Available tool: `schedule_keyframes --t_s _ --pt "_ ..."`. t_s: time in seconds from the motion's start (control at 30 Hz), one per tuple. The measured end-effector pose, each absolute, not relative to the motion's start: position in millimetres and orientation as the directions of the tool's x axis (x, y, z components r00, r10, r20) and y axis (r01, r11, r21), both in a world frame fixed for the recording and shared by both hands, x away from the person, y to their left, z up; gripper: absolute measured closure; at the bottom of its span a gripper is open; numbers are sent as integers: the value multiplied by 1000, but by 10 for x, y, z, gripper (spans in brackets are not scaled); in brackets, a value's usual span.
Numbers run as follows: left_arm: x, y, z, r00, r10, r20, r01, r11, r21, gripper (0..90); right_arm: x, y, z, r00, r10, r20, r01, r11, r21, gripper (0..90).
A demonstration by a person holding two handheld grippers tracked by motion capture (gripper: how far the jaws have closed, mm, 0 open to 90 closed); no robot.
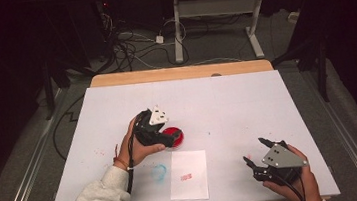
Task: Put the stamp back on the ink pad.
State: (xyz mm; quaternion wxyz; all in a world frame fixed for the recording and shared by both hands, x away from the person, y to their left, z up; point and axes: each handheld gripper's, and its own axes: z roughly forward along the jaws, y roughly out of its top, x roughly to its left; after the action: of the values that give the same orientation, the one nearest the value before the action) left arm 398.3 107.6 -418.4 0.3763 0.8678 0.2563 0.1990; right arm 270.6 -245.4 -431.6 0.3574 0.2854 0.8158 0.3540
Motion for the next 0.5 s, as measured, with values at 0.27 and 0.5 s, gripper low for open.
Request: schedule_keyframes --t_s 0.27,0.5 --pt "3927 1067 -4191 762 626 165 271 -540 797 169 2708 -2465 -4311 -573 725 -381 216 582 784 291" --pt "3858 1097 -4165 759 630 165 248 -513 822 167 2705 -2476 -4296 -574 729 -373 213 573 791 289"
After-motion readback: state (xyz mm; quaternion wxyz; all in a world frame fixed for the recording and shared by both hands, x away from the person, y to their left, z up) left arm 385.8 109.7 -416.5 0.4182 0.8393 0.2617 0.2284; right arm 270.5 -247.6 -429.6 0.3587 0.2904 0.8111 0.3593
